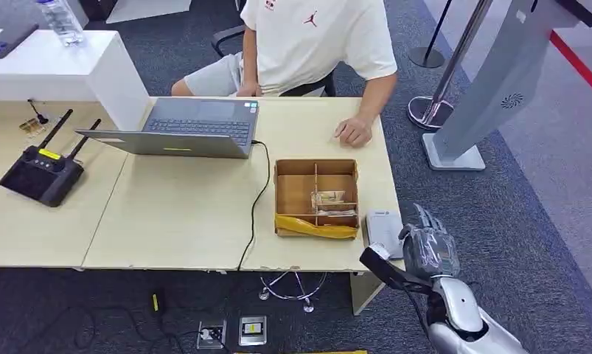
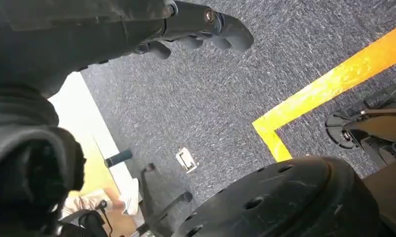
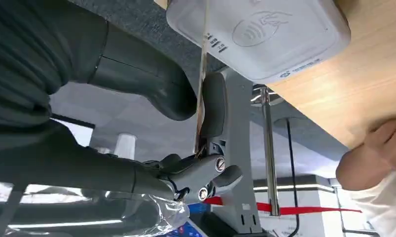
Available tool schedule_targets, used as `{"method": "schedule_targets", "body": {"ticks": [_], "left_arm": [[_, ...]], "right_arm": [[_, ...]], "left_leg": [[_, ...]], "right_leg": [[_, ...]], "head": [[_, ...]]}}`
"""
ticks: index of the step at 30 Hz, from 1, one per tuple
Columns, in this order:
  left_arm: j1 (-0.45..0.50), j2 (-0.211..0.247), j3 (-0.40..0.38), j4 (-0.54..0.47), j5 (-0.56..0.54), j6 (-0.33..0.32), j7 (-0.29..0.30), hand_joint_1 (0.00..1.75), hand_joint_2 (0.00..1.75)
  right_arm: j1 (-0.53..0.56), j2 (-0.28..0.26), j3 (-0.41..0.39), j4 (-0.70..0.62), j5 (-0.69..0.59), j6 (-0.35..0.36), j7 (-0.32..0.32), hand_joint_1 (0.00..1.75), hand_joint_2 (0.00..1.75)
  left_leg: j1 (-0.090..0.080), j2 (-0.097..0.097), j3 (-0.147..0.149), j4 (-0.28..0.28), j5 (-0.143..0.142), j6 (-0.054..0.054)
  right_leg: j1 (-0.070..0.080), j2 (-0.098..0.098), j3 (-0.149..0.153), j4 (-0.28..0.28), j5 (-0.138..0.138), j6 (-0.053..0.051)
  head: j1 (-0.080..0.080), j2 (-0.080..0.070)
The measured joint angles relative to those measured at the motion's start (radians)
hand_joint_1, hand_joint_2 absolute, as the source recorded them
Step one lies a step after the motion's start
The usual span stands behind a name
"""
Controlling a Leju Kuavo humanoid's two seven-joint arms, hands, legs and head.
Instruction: Pass the card to the sensor for recognition and then transmit it.
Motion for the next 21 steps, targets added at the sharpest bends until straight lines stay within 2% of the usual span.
{"method": "schedule_targets", "body": {"ticks": [21], "left_arm": [[-0.006, 0.000, 0.000, 0.000, -0.018, 0.000, 0.015, 0.00, 0.00]], "right_arm": [[0.013, 0.031, -0.035, 0.020, 0.037, -0.005, -0.019, 1.75, 1.75]], "left_leg": [[0.000, 0.001, 0.001, 0.000, 0.000, 0.000]], "right_leg": [[0.000, 0.000, 0.001, 0.000, 0.000, 0.000]], "head": [[0.000, 0.000]]}}
